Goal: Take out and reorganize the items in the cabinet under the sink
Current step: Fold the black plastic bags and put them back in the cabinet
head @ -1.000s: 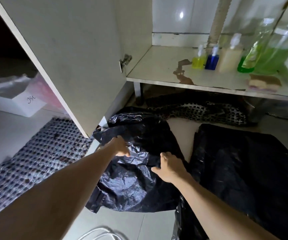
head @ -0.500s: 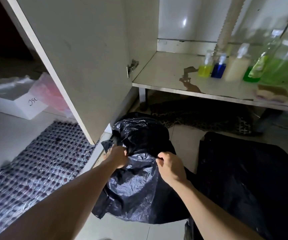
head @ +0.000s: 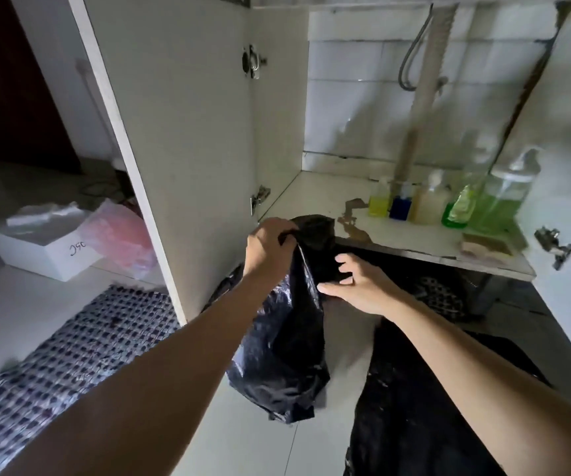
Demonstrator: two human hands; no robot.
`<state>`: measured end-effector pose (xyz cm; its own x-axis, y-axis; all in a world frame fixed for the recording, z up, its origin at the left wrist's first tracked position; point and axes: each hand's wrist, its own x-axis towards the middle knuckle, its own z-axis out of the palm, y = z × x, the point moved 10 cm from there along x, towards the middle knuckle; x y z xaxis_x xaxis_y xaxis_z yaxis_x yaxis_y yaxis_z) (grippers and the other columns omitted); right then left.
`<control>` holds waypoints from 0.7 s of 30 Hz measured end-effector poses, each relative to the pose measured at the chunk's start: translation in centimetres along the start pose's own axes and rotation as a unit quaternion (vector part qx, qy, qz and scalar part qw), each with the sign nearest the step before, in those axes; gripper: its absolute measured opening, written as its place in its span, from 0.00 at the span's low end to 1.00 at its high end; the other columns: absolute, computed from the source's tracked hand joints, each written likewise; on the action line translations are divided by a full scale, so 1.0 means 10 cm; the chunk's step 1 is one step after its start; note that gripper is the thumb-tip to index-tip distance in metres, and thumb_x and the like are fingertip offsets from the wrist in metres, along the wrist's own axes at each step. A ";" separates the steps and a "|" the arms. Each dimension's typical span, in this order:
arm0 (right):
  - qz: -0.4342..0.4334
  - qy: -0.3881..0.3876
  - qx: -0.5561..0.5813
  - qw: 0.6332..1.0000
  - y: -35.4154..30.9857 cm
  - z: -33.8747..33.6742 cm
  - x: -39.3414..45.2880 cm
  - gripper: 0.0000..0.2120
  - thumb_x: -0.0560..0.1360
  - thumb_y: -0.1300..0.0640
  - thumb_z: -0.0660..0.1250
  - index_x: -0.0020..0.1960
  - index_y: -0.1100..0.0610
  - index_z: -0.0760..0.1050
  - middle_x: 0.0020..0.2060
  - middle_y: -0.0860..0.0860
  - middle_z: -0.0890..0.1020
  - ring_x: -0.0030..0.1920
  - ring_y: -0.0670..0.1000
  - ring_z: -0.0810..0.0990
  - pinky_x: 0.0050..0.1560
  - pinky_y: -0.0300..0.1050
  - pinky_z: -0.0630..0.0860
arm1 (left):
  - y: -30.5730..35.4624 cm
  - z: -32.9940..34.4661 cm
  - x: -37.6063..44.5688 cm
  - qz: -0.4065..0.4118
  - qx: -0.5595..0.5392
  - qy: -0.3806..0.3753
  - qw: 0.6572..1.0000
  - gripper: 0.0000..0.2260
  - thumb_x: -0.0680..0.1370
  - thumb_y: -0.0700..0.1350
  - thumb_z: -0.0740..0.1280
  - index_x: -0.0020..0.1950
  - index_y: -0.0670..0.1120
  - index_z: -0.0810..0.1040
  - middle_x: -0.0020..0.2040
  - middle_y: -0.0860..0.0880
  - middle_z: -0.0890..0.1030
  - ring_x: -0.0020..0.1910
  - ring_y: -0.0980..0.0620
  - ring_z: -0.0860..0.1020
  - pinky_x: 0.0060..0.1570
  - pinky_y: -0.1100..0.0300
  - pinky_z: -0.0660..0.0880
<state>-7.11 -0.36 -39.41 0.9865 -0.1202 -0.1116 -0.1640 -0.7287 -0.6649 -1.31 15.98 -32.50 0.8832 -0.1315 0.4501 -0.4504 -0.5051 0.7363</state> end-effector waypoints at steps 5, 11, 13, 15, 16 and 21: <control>-0.046 0.091 0.064 0.993 -0.42 -0.86 -0.12 0.31 0.73 0.44 0.70 0.71 0.50 0.62 0.68 0.52 0.71 0.64 0.54 0.73 0.63 0.47 0.72 | 1.13 -0.10 0.03 0.103 -0.055 -0.011 0.993 0.11 0.73 0.36 0.67 0.51 0.47 0.84 0.55 0.54 0.80 0.49 0.59 0.75 0.48 0.83 0.65; -0.122 0.282 0.091 0.947 -0.41 -1.65 -0.66 0.08 0.73 0.55 0.71 0.44 0.60 0.80 0.41 0.55 0.84 0.44 0.56 0.82 0.47 0.48 0.79 | 1.55 0.02 -0.16 0.145 -0.071 -0.056 0.985 0.25 0.69 0.49 0.75 0.65 0.51 0.76 0.69 0.51 0.70 0.64 0.51 0.74 0.66 0.56 0.70; -0.121 0.309 0.130 0.934 -0.28 -1.84 -0.87 0.05 0.73 0.54 0.71 0.43 0.56 0.80 0.40 0.52 0.84 0.45 0.55 0.83 0.49 0.51 0.80 | 1.40 0.08 -0.16 0.096 -0.036 -0.079 0.992 0.40 0.65 0.59 0.75 0.74 0.52 0.63 0.73 0.51 0.63 0.69 0.48 0.68 0.68 0.50 0.67; -0.113 0.320 0.172 0.925 -0.09 -1.95 -1.05 0.02 0.73 0.56 0.71 0.47 0.52 0.81 0.42 0.49 0.83 0.47 0.55 0.83 0.52 0.57 0.80 | 1.14 0.18 -0.21 -0.012 -0.034 -0.123 0.992 0.39 0.68 0.60 0.74 0.73 0.50 0.62 0.72 0.47 0.65 0.70 0.46 0.65 0.66 0.49 0.66; -0.110 0.325 0.183 0.921 0.00 -1.99 -1.13 0.04 0.73 0.57 0.71 0.48 0.52 0.81 0.42 0.49 0.83 0.48 0.56 0.83 0.53 0.59 0.79 | 1.00 0.31 -0.29 -0.081 -0.079 -0.168 0.979 0.33 0.69 0.60 0.73 0.69 0.49 0.67 0.67 0.46 0.70 0.68 0.46 0.67 0.62 0.49 0.68; -0.090 0.307 0.286 0.903 0.40 -2.03 -1.38 0.03 0.73 0.63 0.71 0.47 0.58 0.81 0.44 0.64 0.81 0.52 0.70 0.79 0.54 0.72 0.73 | 0.62 1.14 -0.90 -0.326 -0.243 -0.411 0.816 0.51 0.54 0.72 0.73 0.70 0.47 0.66 0.67 0.42 0.71 0.66 0.41 0.71 0.59 0.32 0.67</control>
<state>-21.37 -15.31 -25.57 0.7835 -0.5134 0.3500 0.1989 -0.3264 -0.9241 -10.56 4.28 -37.77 0.6545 -0.5993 -0.4610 0.3281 -0.3241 0.8873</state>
